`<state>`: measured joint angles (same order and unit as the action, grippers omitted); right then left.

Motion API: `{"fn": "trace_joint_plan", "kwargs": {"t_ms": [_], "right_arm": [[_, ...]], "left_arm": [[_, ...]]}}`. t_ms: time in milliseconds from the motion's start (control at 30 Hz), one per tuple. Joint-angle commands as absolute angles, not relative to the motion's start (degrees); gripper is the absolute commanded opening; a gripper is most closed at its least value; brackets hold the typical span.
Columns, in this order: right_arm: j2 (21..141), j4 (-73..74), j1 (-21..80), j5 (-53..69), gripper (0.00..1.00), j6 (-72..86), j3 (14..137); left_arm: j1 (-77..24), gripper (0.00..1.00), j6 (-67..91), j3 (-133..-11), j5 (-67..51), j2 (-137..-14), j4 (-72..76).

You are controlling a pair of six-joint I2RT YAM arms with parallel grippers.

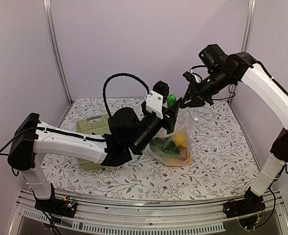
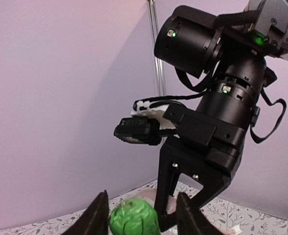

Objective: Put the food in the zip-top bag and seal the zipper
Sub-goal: Place the fake vegetable in the zipper food storage bag, then pick up the fake vegetable from the bin.

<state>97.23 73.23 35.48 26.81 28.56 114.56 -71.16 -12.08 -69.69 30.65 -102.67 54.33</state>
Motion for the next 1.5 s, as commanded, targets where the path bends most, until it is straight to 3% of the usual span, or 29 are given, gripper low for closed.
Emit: {"fn": "trace_joint_plan", "kwargs": {"t_ms": [0,100,400,700,900,1133,1467], "right_arm": [[94.7,69.7,34.2,27.9,0.0,28.2,113.6],[94.3,68.0,34.2,28.1,0.0,27.7,111.4],[91.3,65.3,34.1,27.6,0.0,26.6,107.1],[89.9,64.2,34.0,24.6,0.0,25.5,106.1],[90.6,62.8,33.7,25.4,0.0,25.2,105.7],[90.8,60.4,33.6,26.5,0.0,25.2,103.7],[90.1,57.9,33.6,27.6,0.0,25.4,100.6]], "left_arm": [[-72.9,0.61,-13.7,-70.8,33.3,-99.1,44.9],[-72.5,0.68,-6.7,-76.1,28.5,-96.1,31.3],[-72.0,0.72,10.1,-86.4,32.2,-87.7,-2.0],[-63.2,0.69,28.7,-85.3,35.1,-80.1,-30.2],[-52.4,0.55,52.8,-79.2,32.7,-75.7,-45.3],[-42.8,0.54,61.0,-73.1,24.9,-76.2,-48.3],[-30.2,0.52,60.2,-71.3,18.2,-85.1,-49.7]]}}
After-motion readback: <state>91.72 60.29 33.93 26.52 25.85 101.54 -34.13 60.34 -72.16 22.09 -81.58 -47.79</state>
